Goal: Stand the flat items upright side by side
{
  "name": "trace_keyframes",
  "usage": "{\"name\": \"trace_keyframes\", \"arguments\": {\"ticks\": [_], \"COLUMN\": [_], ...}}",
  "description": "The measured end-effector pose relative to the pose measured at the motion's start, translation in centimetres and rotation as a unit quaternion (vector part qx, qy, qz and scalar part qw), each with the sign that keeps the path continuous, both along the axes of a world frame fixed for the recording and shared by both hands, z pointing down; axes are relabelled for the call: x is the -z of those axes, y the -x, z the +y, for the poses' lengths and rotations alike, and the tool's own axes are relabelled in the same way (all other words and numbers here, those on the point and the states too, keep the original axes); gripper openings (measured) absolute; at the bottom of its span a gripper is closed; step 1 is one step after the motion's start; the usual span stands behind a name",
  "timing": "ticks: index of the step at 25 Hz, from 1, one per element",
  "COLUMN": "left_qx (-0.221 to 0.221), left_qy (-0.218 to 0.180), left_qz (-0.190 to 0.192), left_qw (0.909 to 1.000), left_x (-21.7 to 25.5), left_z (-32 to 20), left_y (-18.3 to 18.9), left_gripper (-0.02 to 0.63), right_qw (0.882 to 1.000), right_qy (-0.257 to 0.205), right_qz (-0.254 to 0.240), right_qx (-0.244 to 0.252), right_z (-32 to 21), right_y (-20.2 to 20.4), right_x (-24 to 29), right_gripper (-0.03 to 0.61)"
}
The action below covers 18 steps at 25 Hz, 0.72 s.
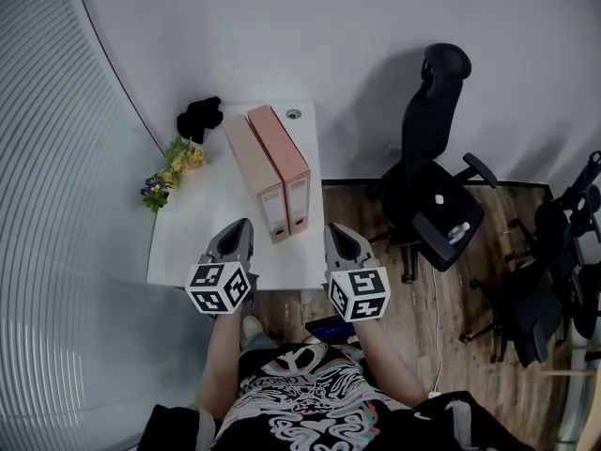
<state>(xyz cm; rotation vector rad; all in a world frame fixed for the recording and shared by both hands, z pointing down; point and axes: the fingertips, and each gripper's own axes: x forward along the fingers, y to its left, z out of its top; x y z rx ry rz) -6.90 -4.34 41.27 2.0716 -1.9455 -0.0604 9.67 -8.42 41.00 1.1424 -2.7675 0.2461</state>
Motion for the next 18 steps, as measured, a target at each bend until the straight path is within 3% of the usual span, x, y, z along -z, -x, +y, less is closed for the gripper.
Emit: {"name": "trace_keyframes", "arguments": {"ticks": [18], "left_qx": [0.006], "left_qy": [0.003], "left_qz": [0.010], "left_qw": [0.9999], "left_x": [-0.77], "left_z": [-0.14], "left_y": [0.59], "left_gripper": [0.000], "right_qw": [1.000], "right_qy": [0.016], "right_qz": [-0.006], "right_qx": [-0.010], "right_z": [-0.59], "right_y": [-0.26], "right_x": [-0.89], "right_gripper": [0.000]}}
